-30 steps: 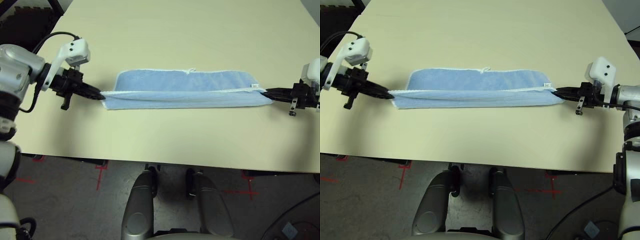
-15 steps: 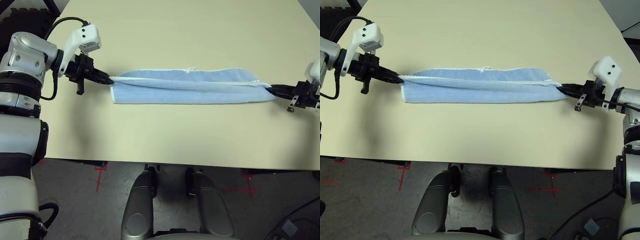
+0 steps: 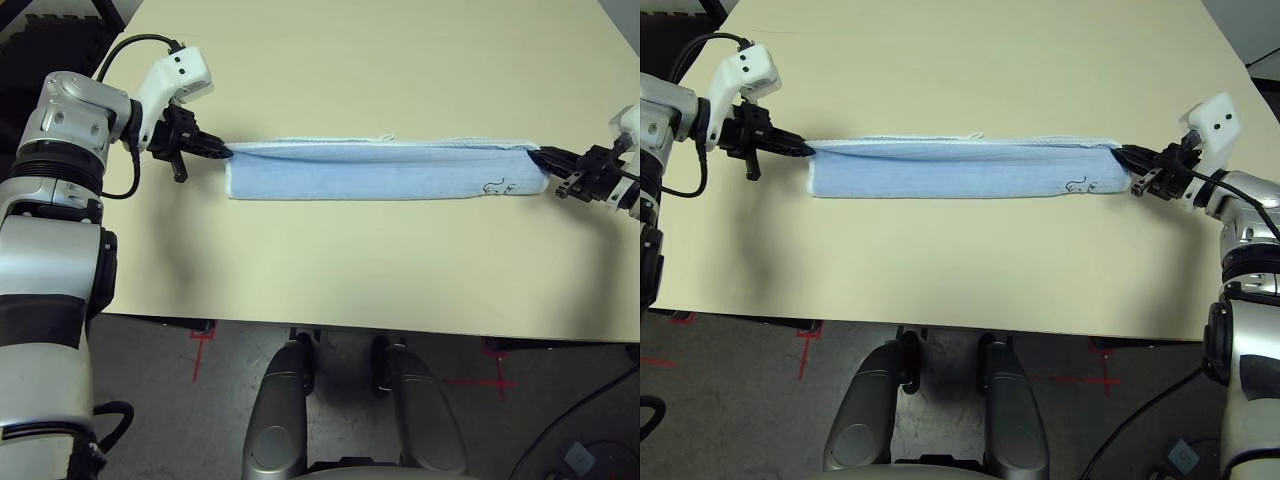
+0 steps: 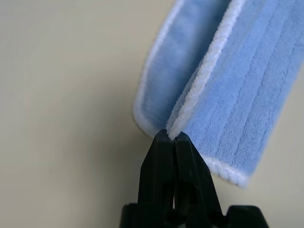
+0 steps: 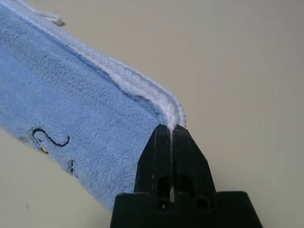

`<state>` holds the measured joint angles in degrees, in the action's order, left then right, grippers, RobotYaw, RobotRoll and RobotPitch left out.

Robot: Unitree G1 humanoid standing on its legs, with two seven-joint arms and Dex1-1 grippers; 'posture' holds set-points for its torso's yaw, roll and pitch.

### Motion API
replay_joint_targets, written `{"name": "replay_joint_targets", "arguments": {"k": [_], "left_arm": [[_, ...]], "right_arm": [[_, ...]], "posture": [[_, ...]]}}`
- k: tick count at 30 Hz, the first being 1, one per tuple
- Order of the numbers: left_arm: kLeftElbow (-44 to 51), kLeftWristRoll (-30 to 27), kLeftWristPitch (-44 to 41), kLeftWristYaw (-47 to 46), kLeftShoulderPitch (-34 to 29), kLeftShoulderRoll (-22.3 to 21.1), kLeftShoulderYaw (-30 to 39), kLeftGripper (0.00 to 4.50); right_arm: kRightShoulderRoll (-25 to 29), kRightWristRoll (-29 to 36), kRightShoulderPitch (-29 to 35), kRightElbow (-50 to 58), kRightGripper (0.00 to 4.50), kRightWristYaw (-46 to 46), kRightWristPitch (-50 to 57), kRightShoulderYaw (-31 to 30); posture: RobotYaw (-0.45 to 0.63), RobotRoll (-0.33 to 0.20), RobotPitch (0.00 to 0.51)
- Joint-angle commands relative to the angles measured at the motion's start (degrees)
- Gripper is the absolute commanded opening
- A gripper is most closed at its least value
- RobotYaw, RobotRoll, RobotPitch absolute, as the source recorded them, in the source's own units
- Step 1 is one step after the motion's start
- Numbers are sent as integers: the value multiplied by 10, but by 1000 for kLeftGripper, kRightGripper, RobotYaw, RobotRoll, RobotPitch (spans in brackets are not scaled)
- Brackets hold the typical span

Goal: Fold the towel and set it aside.

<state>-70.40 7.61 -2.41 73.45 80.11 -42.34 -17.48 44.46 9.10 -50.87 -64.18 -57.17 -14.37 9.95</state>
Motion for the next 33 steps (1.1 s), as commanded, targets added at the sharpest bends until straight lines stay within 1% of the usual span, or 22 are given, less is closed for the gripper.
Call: {"name": "replay_joint_targets", "arguments": {"k": [1, 10, 16, 17, 18, 20, 22, 24, 26, 27, 28, 29, 31, 33], "left_arm": [[-18, 21, 6, -22, 4, -1, 11, 32], [-28, 41, 12, -38, 4, 14, 19, 32], [-31, 48, 20, -52, 1, 20, 27, 32], [-31, 48, 22, -59, 0, 21, 30, 498], [-31, 47, 23, -64, -1, 22, 33, 765], [-31, 43, 25, -73, -2, 24, 42, 1455], [-30, 42, 29, -81, -4, 24, 49, 2280], [-27, 36, 36, -91, -6, 22, 61, 3022], [-23, 34, 44, -100, -9, 16, 70, 3877], [-20, 35, 46, -96, -10, 12, 73, 4240], [-17, 33, 46, -89, -12, 7, 76, 4500], [-14, 32, 45, -81, -13, 2, 79, 4500], [-6, 23, 40, -56, -16, -6, 89, 4500], [6, 1, 20, -17, -20, -12, 107, 4500]], "right_arm": [[2, -12, 4, 4, 0, 33, 11, 0], [-23, -34, -1, 22, 0, 74, 25, -17], [-30, -39, 2, 37, 0, 84, 32, -22], [-32, -39, 2, 40, 0, 86, 34, -22], [-33, -40, 2, 43, 0, 90, 36, -22], [-35, -39, 3, 50, 578, 97, 38, -20], [-35, -39, 3, 54, 1202, 99, 40, -20], [-35, -38, 5, 60, 1892, 102, 43, -19], [-33, -36, 7, 67, 2716, 103, 46, -17], [-32, -33, 9, 71, 3057, 103, 48, -15], [-30, -31, 9, 74, 3378, 103, 50, -12], [-28, -28, 9, 76, 3812, 103, 52, -9], [-25, -19, 8, 78, 4480, 101, 52, -1], [-23, -2, 2, 77, 4480, 92, 54, 15]], "posture": [[68, 0, 272], [69, 0, 269], [69, 0, 267], [69, 0, 267], [68, 0, 266], [69, 0, 264], [71, 0, 263], [71, 0, 261], [73, 0, 260], [74, 0, 260], [74, 0, 260], [74, 0, 260], [75, 0, 260], [76, 0, 261]]}}
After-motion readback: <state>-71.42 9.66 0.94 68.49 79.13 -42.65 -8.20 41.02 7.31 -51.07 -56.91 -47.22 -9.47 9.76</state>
